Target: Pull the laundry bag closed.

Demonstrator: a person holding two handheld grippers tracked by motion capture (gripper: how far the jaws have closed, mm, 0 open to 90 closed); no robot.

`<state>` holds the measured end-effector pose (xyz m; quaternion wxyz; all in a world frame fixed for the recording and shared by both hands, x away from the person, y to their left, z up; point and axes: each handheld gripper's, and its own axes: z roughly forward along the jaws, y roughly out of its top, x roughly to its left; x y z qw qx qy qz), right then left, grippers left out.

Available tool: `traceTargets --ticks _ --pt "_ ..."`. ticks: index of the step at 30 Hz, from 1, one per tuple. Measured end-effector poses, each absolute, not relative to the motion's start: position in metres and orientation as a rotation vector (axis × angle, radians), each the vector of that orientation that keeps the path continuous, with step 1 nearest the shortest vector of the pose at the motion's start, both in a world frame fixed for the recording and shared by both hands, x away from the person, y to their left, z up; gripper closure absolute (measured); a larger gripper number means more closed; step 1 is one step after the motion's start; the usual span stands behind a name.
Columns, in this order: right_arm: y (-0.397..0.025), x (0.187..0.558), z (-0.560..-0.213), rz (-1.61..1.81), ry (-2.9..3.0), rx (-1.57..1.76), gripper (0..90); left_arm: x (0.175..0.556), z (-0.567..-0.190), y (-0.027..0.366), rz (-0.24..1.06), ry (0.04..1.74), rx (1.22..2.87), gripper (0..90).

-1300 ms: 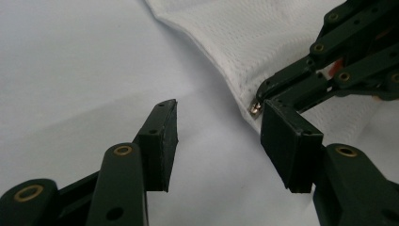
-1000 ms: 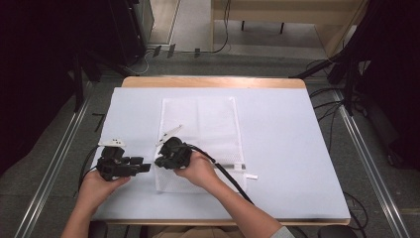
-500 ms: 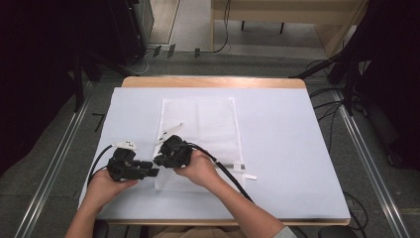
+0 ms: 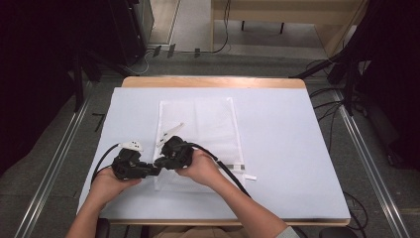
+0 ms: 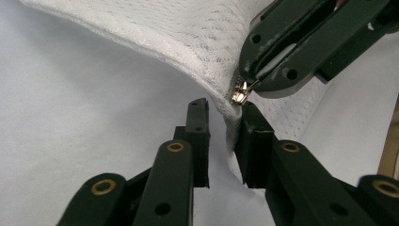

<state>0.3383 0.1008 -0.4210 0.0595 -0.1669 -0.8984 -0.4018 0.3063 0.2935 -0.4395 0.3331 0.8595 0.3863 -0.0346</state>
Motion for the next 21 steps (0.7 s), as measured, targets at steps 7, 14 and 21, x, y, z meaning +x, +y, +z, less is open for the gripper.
traceTargets --ticks 7,14,21 --pt "0.1013 0.3381 -0.4213 -1.204 -2.726 -0.496 87.3 0.3076 -0.4391 0.2929 -0.106 1.022 2.243 82.3" --pt "0.0993 0.3402 -0.4215 -1.198 -2.718 -0.512 87.5 0.3093 -0.4364 0.2925 -0.124 1.044 2.237 87.9" --pt "0.0978 0.3424 -0.4262 -1.193 -2.702 -0.558 87.7 0.3109 -0.4348 0.2931 -0.135 1.078 2.23 88.4"
